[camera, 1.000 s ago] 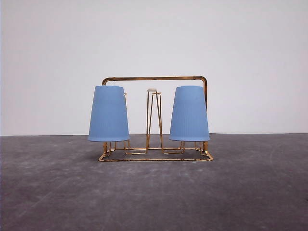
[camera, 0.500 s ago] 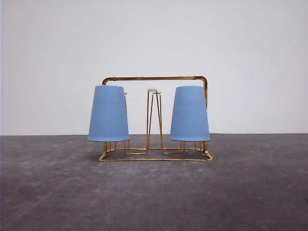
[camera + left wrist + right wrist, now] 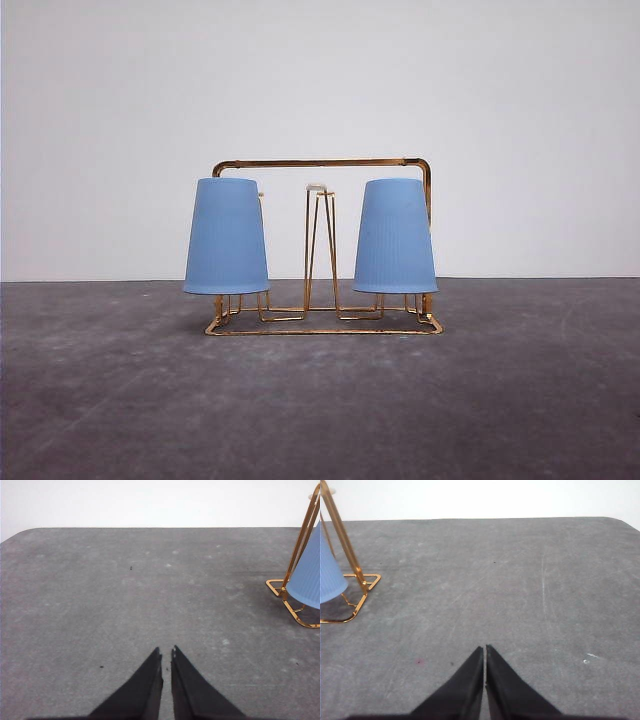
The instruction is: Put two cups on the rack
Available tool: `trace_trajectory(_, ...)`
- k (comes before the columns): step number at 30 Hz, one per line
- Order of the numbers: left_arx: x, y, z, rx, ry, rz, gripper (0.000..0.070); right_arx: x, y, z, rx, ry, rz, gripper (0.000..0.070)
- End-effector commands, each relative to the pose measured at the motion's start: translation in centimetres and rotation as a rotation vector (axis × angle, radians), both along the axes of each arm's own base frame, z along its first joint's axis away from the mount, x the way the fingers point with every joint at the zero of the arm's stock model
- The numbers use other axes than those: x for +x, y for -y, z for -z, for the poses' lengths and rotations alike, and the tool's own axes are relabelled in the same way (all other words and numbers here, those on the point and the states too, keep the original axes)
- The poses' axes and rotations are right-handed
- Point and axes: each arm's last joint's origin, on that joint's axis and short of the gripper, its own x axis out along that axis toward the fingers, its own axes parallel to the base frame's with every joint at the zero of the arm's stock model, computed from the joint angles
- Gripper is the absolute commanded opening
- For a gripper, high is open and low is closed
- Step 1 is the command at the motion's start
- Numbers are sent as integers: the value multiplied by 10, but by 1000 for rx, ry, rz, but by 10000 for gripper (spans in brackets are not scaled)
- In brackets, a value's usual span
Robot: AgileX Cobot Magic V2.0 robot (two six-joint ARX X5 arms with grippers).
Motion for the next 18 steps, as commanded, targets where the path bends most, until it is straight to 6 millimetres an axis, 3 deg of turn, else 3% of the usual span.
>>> trace_trajectory(1,0,0,5,-3,-15,-1,16,1,0,1,-4,5,0,5)
trace_trajectory(18,0,0,5,-3,-15,-1,16,1,0,1,-4,5,0,5)
